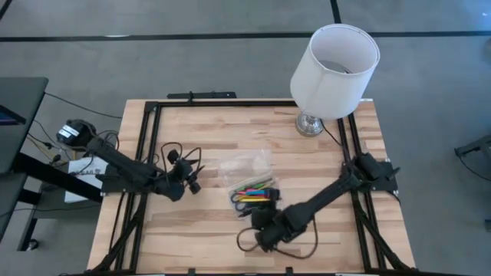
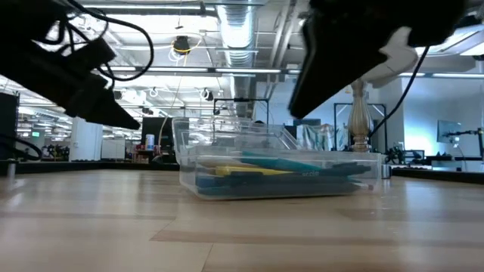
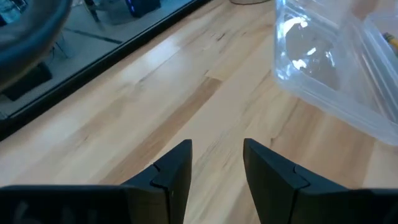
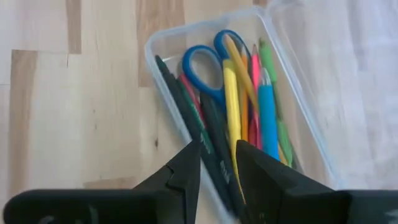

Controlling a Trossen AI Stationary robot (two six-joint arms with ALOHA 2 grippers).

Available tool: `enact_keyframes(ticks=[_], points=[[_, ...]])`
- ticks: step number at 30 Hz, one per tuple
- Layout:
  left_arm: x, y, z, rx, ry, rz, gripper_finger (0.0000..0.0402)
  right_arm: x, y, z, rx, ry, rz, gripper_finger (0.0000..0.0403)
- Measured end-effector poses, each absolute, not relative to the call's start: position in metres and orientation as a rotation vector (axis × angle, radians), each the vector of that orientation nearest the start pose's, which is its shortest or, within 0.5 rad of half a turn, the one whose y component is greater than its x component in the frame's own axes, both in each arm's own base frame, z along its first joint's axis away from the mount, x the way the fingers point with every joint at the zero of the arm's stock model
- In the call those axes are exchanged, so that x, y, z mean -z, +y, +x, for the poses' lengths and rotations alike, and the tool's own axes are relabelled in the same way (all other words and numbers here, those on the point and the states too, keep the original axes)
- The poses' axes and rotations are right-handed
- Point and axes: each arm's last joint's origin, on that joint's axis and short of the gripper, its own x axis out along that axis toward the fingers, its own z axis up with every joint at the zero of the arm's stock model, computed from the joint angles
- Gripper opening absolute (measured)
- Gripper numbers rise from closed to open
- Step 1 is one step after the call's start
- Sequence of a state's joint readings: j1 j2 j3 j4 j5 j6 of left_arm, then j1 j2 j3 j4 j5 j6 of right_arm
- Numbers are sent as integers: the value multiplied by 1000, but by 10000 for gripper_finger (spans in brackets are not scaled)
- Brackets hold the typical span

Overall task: Pick & place school supplies into a supply box
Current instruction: Close the supply box

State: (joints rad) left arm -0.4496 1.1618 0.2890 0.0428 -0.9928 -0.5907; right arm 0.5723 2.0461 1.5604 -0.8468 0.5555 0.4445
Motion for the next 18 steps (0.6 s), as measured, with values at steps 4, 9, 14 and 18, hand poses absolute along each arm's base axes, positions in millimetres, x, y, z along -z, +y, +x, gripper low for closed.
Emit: enact_keyframes(ticks=[4, 9, 14, 18], points=[[-136, -45, 174, -666, 471, -4, 139, -186, 225, 334, 307, 1053, -282, 97], [-135, -35, 177, -673, 509, -13, 139, -171, 234, 315, 371, 1049, -213, 97], [-135, -30, 179, -685, 518, -7, 139, -154, 233, 307, 410, 1037, -150, 97], [-137, -26, 182, -666, 513, -10, 139, -146, 230, 304, 450, 1027, -93, 98]])
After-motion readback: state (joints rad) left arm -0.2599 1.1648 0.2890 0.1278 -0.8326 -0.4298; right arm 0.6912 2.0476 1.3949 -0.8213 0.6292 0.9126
